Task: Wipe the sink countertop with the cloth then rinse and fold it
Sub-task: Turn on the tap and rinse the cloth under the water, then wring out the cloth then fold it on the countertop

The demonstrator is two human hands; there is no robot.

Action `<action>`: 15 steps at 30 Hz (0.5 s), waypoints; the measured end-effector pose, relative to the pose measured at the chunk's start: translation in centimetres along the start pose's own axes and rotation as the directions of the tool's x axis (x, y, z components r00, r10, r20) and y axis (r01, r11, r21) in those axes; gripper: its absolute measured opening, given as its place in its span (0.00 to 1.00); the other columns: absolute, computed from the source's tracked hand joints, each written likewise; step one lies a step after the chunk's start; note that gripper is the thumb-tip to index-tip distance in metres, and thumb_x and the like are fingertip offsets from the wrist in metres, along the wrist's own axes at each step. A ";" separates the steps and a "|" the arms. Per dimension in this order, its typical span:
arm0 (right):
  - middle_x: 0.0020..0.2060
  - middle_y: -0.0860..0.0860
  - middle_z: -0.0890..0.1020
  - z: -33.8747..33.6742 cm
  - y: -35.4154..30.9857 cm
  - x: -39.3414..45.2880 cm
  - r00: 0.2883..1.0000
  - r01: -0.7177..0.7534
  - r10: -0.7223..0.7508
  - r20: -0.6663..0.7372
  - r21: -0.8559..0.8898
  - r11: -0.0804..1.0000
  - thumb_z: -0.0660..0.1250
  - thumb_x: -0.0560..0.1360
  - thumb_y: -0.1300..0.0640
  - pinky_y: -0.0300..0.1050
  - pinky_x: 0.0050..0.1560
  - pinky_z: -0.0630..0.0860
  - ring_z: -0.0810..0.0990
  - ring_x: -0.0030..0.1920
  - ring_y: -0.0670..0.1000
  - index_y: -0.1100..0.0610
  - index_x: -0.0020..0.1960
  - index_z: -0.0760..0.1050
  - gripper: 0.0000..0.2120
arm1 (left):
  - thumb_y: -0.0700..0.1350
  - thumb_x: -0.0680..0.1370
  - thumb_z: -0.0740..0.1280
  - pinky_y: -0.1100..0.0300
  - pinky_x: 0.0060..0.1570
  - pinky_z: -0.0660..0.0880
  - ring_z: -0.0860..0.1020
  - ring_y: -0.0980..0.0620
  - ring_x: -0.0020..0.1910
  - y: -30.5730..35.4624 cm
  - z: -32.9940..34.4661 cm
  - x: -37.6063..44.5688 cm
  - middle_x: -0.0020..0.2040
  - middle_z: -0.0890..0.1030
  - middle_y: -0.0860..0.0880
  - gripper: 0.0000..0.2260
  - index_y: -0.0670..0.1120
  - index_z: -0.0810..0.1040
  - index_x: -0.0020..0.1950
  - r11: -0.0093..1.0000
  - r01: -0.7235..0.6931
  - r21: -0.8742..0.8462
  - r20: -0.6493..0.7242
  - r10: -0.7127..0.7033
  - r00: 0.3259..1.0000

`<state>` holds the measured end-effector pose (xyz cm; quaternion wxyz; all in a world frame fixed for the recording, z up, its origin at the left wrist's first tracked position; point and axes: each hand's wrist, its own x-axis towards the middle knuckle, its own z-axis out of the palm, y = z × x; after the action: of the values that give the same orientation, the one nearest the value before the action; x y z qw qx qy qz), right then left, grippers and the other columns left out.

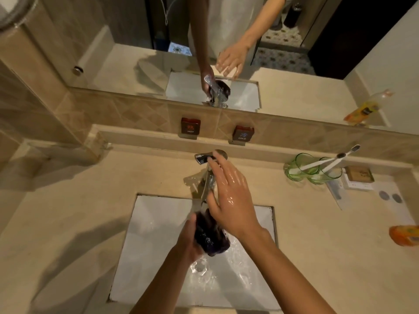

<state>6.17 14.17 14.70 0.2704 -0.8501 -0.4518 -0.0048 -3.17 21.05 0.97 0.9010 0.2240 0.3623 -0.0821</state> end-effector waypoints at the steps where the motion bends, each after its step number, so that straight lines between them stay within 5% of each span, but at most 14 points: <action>1: 0.82 0.53 0.56 -0.3 -0.2 1.0 0.998 0.040 -0.038 0.049 -0.046 0.998 0.64 0.76 0.61 0.52 0.80 0.54 0.54 0.81 0.54 0.57 0.81 0.56 0.36 | 0.66 0.82 0.62 0.30 0.72 0.66 0.71 0.28 0.71 -0.2 0.0 0.1 0.72 0.75 0.35 0.33 0.41 0.75 0.75 1.000 -0.008 -0.002 -0.020 0.008 1.000; 4: 0.83 0.49 0.45 0.1 -0.1 2.3 0.959 0.018 0.012 0.282 -0.105 0.994 0.63 0.78 0.60 0.58 0.81 0.51 0.43 0.82 0.51 0.54 0.83 0.41 0.42 | 0.65 0.75 0.71 0.31 0.74 0.63 0.70 0.31 0.68 0.1 0.0 -0.4 0.70 0.72 0.35 0.39 0.39 0.72 0.76 0.998 -0.005 -0.059 -0.071 0.001 0.997; 6: 0.83 0.47 0.42 1.0 0.2 2.2 0.932 0.006 0.044 0.359 -0.136 0.991 0.63 0.77 0.62 0.60 0.81 0.51 0.42 0.82 0.50 0.51 0.83 0.40 0.44 | 0.60 0.78 0.68 0.35 0.69 0.67 0.72 0.35 0.64 0.5 0.0 -1.0 0.66 0.74 0.37 0.33 0.38 0.75 0.74 0.997 0.016 -0.072 -0.100 -0.023 0.995; 11: 0.83 0.46 0.42 1.9 0.0 2.1 0.906 0.056 0.041 0.422 -0.215 0.975 0.64 0.78 0.60 0.62 0.79 0.54 0.41 0.82 0.49 0.51 0.83 0.42 0.42 | 0.56 0.81 0.66 0.35 0.72 0.69 0.76 0.38 0.63 1.8 0.6 -3.0 0.62 0.78 0.37 0.23 0.40 0.82 0.66 0.998 0.039 -0.048 -0.170 -0.047 0.984; 15: 0.82 0.49 0.54 0.9 0.0 1.3 0.940 -0.055 0.026 0.341 0.074 0.996 0.61 0.77 0.64 0.54 0.78 0.59 0.51 0.82 0.51 0.54 0.82 0.54 0.36 | 0.56 0.77 0.74 0.38 0.67 0.77 0.83 0.38 0.59 2.6 0.3 -4.3 0.57 0.86 0.39 0.21 0.43 0.86 0.62 0.993 -0.003 0.117 -0.226 0.030 0.974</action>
<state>6.74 15.63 14.27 0.2234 -0.8354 -0.4740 0.1661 -5.29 23.11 5.05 0.8397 0.2868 0.4559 -0.0692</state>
